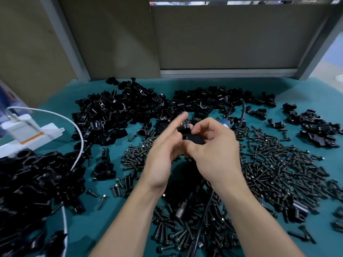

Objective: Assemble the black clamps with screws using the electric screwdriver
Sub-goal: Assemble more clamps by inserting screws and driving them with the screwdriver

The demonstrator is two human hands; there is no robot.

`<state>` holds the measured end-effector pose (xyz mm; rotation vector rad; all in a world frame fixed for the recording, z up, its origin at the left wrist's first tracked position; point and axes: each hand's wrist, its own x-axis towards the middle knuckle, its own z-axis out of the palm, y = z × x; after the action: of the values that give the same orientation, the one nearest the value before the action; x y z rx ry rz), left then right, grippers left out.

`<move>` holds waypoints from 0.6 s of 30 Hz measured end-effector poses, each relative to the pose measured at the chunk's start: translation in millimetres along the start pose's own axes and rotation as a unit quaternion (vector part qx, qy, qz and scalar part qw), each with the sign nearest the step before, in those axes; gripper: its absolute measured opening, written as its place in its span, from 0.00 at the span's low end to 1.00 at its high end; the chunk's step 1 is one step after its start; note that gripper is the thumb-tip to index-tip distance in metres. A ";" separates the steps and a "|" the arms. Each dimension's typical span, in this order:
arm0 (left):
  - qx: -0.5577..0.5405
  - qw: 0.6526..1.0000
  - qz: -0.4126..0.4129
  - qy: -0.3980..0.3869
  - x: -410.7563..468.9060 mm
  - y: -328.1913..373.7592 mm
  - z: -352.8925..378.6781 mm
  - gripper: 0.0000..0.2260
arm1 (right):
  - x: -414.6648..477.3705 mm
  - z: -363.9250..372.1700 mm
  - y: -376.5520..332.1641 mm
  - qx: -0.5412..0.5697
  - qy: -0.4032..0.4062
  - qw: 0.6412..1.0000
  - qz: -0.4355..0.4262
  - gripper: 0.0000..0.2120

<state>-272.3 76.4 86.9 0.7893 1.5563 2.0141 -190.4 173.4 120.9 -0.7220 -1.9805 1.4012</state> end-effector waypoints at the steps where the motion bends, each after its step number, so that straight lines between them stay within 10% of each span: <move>1: -0.004 1.000 -0.016 -0.020 -0.6 -0.9 1.1 0.19 | 1.4 0.5 1.8 0.050 -0.021 0.998 0.017 0.13; 6: -0.031 0.995 -0.044 -0.078 -1.6 2.1 -4.7 0.14 | 5.1 -1.8 0.4 0.193 -0.061 0.977 0.060 0.12; 18: 0.125 0.978 -0.030 0.167 14.6 -16.1 -15.4 0.08 | 79.4 -12.0 -11.6 -0.307 -0.059 0.948 -0.062 0.04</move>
<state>-293.2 79.4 70.6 0.5001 2.0278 2.0079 -235.9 235.0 147.8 -0.7654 -2.5408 0.7568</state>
